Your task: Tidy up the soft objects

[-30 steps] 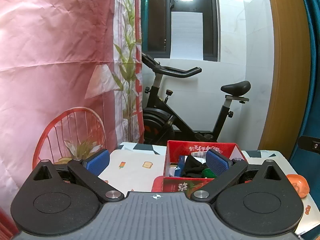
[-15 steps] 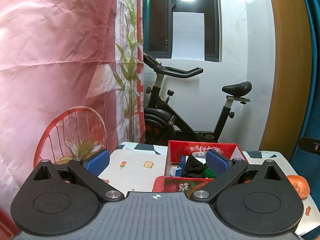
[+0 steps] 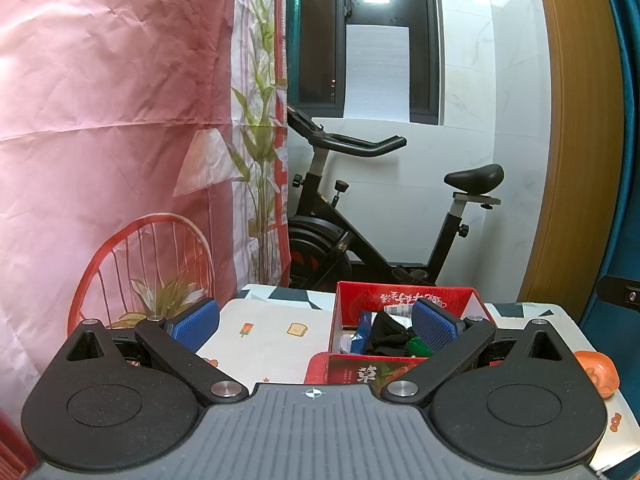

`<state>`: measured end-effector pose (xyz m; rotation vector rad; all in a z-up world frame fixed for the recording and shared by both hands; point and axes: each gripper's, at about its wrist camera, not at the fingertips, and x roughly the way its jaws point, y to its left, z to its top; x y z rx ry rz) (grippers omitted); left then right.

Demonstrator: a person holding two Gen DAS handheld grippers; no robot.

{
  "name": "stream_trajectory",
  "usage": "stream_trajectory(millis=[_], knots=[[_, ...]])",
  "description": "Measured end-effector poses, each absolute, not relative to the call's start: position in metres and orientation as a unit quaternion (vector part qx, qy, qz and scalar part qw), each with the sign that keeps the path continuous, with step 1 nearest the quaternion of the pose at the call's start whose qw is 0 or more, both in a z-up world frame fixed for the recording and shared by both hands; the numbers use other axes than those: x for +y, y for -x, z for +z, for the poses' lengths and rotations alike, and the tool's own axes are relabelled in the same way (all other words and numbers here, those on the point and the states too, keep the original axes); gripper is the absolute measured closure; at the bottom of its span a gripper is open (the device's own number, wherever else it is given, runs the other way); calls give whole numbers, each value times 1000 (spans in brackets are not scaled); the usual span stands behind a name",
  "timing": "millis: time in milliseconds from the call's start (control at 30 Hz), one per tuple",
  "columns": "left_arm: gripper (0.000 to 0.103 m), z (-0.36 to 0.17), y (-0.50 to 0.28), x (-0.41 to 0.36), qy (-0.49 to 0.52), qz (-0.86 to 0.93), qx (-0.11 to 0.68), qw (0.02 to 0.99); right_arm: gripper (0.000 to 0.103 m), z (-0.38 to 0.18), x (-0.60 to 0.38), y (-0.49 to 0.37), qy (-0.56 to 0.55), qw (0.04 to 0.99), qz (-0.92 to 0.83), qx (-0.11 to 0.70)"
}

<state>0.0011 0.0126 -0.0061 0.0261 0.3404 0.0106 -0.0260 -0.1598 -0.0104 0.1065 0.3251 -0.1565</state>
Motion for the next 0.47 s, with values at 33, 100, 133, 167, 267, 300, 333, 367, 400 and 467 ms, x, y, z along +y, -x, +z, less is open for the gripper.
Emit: stream_trajectory(millis=[33, 100, 133, 167, 267, 300, 333, 367, 400, 467], knots=[[0, -6, -1, 13, -13, 5, 169, 985, 0, -11, -159, 26, -53, 982, -78, 162], [0, -6, -1, 13, -13, 4, 169, 985, 0, -10, -160, 26, -53, 982, -77, 161], [0, -6, -1, 13, -13, 4, 169, 985, 0, -10, -160, 26, -53, 982, -78, 162], [0, -6, -1, 13, -13, 5, 169, 986, 0, -10, -160, 26, -52, 982, -78, 161], [0, -6, -1, 12, -14, 5, 169, 985, 0, -10, -160, 26, -52, 982, -78, 161], [0, -6, -1, 13, -14, 4, 169, 985, 0, -10, -160, 26, -53, 982, -77, 161], [0, -6, -1, 12, -14, 5, 169, 986, 0, -11, -160, 26, -53, 982, -77, 162], [0, -6, -1, 12, -14, 5, 169, 986, 0, -10, -160, 26, -53, 982, -78, 162], [0, -6, -1, 13, -15, 4, 168, 986, 0, -10, -160, 26, -53, 982, -78, 162], [0, -6, -1, 13, -16, 5, 167, 986, 0, -10, -160, 26, -53, 982, -78, 162]])
